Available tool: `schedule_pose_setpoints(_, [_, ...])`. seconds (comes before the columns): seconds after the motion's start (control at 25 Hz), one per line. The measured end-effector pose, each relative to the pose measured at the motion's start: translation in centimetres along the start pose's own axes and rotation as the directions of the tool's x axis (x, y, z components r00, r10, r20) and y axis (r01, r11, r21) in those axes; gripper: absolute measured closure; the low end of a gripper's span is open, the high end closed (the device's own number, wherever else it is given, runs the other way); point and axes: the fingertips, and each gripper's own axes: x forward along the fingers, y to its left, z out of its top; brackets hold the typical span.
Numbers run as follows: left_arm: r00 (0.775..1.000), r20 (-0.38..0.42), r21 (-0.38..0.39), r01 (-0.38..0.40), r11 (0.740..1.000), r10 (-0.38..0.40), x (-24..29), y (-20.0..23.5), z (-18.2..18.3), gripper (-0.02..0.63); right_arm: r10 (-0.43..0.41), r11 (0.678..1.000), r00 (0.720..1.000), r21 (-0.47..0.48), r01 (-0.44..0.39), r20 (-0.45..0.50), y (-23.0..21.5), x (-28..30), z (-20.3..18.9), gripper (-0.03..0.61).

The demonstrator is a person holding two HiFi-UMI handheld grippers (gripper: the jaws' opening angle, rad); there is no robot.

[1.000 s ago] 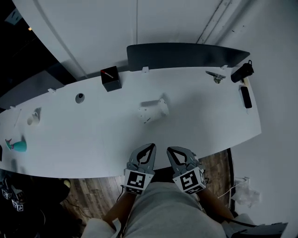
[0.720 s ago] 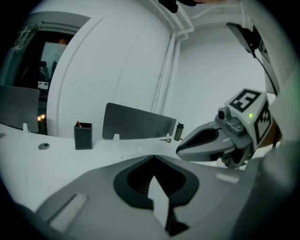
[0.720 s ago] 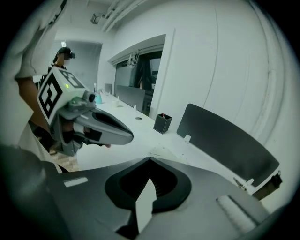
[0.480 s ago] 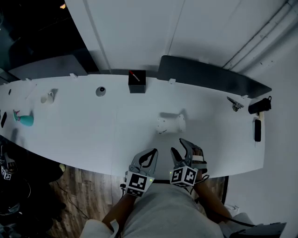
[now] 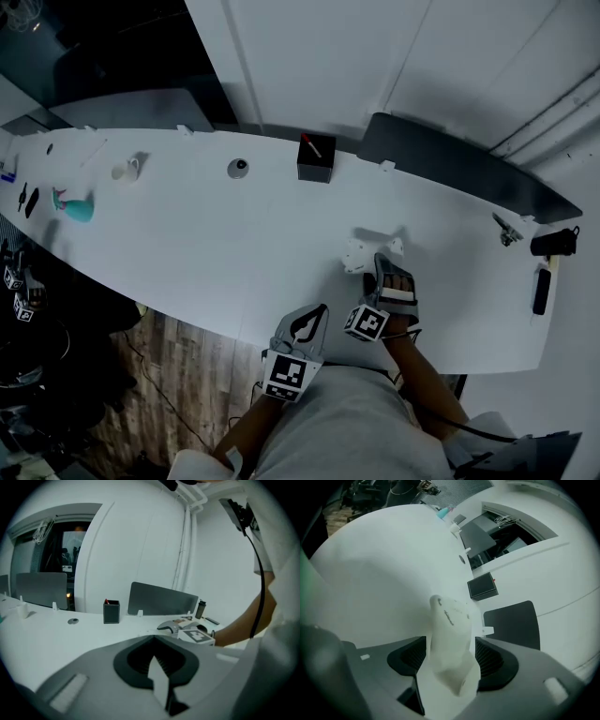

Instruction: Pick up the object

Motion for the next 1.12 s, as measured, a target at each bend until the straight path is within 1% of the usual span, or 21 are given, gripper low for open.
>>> schedule_pose_setpoints(0.2, [1.0, -0.015, -0.012, -0.021, 1.0, 0.021, -0.1, 0.5, -0.5, 0.614, 0.02, 1.0, 0.999, 0.0, -0.02, -0.038, 0.1, 2.1, -0.4, 0.249])
schedule_pose_setpoints(0.28, [1.0, -0.016, -0.013, -0.023, 1.0, 0.023, 0.1, 0.6, -0.4, 0.614, 0.021, 1.0, 0.999, 0.009, -0.02, -0.035, -0.1, 2.3, -0.5, 0.276])
schedule_pose_setpoints(0.44, [1.0, -0.02, -0.012, -0.021, 1.0, 0.021, 0.6, 0.7, -0.3, 0.614, 0.071, 0.992, 0.997, 0.103, -0.073, 0.024, -0.6, 1.9, -0.2, 0.302])
schedule_pose_setpoints(0.56, [1.0, -0.019, -0.002, -0.013, 1.0, 0.013, 1.0, 0.7, -0.3, 0.614, 0.086, 0.981, 0.993, 0.167, -0.099, 0.085, -1.1, 1.3, -0.1, 0.305])
schedule_pose_setpoints(0.64, [1.0, -0.012, 0.01, -0.008, 1.0, 0.008, 1.1, 0.9, -0.1, 0.614, 0.101, 0.961, 0.986, 0.242, -0.131, 0.135, -1.6, 0.7, 0.0, 0.307])
schedule_pose_setpoints(0.68, [1.0, -0.004, 0.016, -0.008, 1.0, 0.008, 1.1, 1.1, 0.1, 0.614, 0.109, 0.943, 0.98, 0.293, -0.156, 0.169, -1.9, 0.3, 0.1, 0.307])
schedule_pose_setpoints(0.72, [1.0, 0.006, 0.023, -0.01, 1.0, 0.009, 1.1, 1.3, 0.5, 0.614, 0.118, 0.918, 0.97, 0.35, -0.188, 0.213, -2.4, -0.2, 0.3, 0.307])
schedule_pose_setpoints(0.76, [1.0, 0.017, 0.033, -0.012, 0.999, 0.012, 1.1, 1.6, 0.9, 0.614, 0.125, 0.884, 0.956, 0.407, -0.229, 0.267, -3.0, -0.8, 0.5, 0.308])
schedule_pose_setpoints(0.8, [0.999, 0.031, 0.044, -0.015, 0.999, 0.014, 1.0, 1.9, 1.4, 0.614, 0.129, 0.845, 0.935, 0.457, -0.277, 0.33, -3.8, -1.6, 0.9, 0.308])
schedule_pose_setpoints(0.84, [0.999, 0.048, 0.058, -0.015, 0.998, 0.013, 0.9, 2.2, 2.1, 0.614, 0.129, 0.802, 0.909, 0.497, -0.331, 0.398, -4.6, -2.6, 1.3, 0.308])
schedule_pose_setpoints(0.88, [0.998, 0.069, 0.073, -0.011, 0.997, 0.006, 0.8, 2.4, 2.8, 0.614, 0.125, 0.755, 0.875, 0.527, -0.39, 0.468, -5.5, -3.8, 1.8, 0.308])
schedule_pose_setpoints(0.92, [0.995, 0.097, 0.089, 0.001, 0.996, -0.01, 0.6, 2.5, 3.7, 0.614, 0.117, 0.701, 0.833, 0.549, -0.456, 0.541, -6.5, -5.1, 2.3, 0.308])
schedule_pose_setpoints(0.96, [0.991, 0.132, 0.101, 0.021, 0.995, -0.034, 0.3, 2.5, 4.8, 0.614, 0.105, 0.636, 0.781, 0.562, -0.528, 0.615, -7.5, -6.6, 2.6, 0.308])
schedule_pose_setpoints(1.0, [0.982, 0.174, 0.108, 0.051, 0.993, -0.069, 0.0, 2.4, 6.1, 0.614, 0.086, 0.566, 0.72, 0.561, -0.605, 0.689, -8.6, -8.2, 2.9, 0.308])
schedule_pose_setpoints(1.04, [0.97, 0.214, 0.111, 0.093, 0.989, -0.115, -0.4, 2.0, 7.4, 0.614, 0.064, 0.495, 0.649, 0.541, -0.68, 0.758, -9.7, -9.9, 3.1, 0.308])
schedule_pose_setpoints(1.08, [0.955, 0.24, 0.118, 0.149, 0.982, -0.174, -0.8, 1.5, 8.6, 0.614, 0.04, 0.433, 0.575, 0.504, -0.747, 0.817, -10.8, -11.7, 3.3, 0.308])
schedule_pose_setpoints(1.12, [0.937, 0.248, 0.132, 0.217, 0.967, -0.244, -1.1, 0.9, 9.5, 0.614, 0.02, 0.385, 0.5, 0.455, -0.803, 0.866, -11.9, -13.5, 3.4, 0.308])
